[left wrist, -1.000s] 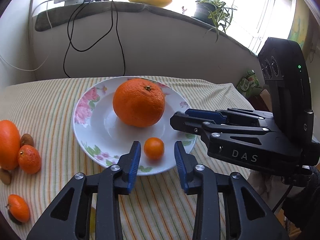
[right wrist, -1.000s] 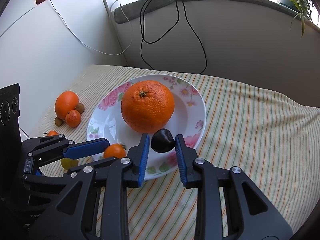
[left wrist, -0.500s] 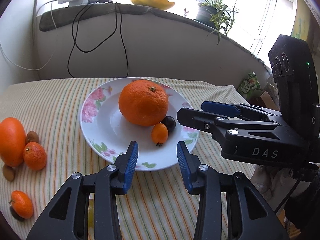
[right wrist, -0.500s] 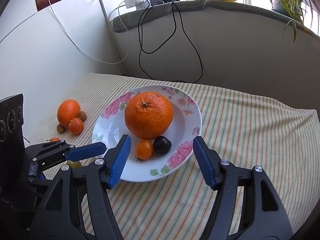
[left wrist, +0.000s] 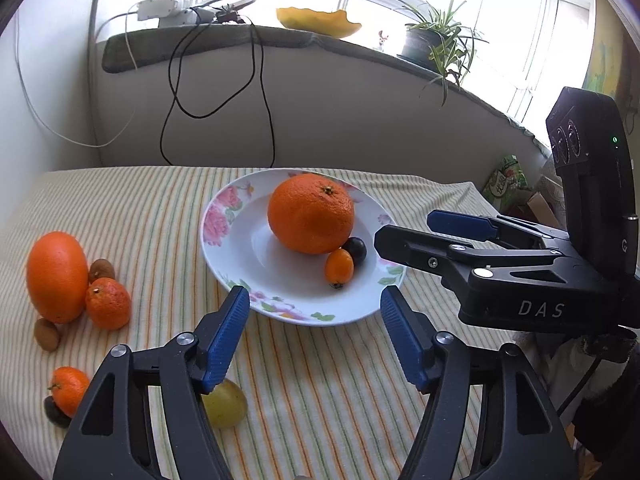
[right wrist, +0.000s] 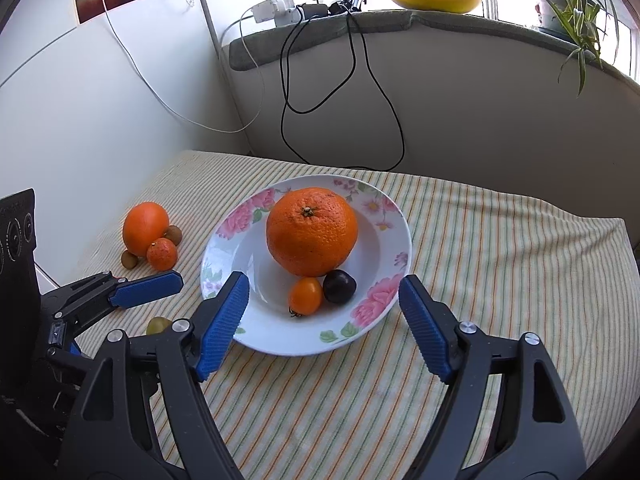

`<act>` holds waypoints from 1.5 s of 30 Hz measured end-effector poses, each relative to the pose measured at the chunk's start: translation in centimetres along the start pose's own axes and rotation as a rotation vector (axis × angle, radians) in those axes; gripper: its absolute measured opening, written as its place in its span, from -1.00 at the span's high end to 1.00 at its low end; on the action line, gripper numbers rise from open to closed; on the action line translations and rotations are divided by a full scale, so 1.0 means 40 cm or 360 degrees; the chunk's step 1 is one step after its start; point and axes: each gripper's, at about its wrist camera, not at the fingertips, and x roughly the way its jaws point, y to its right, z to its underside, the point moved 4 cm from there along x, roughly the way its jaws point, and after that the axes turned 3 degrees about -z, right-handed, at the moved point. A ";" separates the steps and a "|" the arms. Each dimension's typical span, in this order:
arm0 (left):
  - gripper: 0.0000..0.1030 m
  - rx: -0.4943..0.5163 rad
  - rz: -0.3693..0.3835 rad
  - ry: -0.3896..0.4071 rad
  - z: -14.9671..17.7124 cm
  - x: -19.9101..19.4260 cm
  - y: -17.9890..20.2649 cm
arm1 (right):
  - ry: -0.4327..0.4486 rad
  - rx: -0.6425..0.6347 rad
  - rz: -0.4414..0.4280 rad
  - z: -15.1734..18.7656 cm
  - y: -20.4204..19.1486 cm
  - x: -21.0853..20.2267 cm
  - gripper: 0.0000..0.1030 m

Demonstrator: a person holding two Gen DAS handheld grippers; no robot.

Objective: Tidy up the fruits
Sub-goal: 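Move both open tools back from the plate toward the fruit pile, then close the right tool fingers around the second large orange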

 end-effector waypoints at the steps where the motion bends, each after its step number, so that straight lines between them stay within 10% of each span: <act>1: -0.32 -0.0003 -0.0002 0.0005 0.000 -0.005 -0.003 | 0.0009 -0.0001 0.0000 -0.001 -0.004 -0.004 -0.69; 45: -0.46 -0.0318 -0.0300 0.0062 0.037 -0.152 -0.404 | -0.0109 -0.0140 -0.0254 -0.088 -0.280 0.087 -0.87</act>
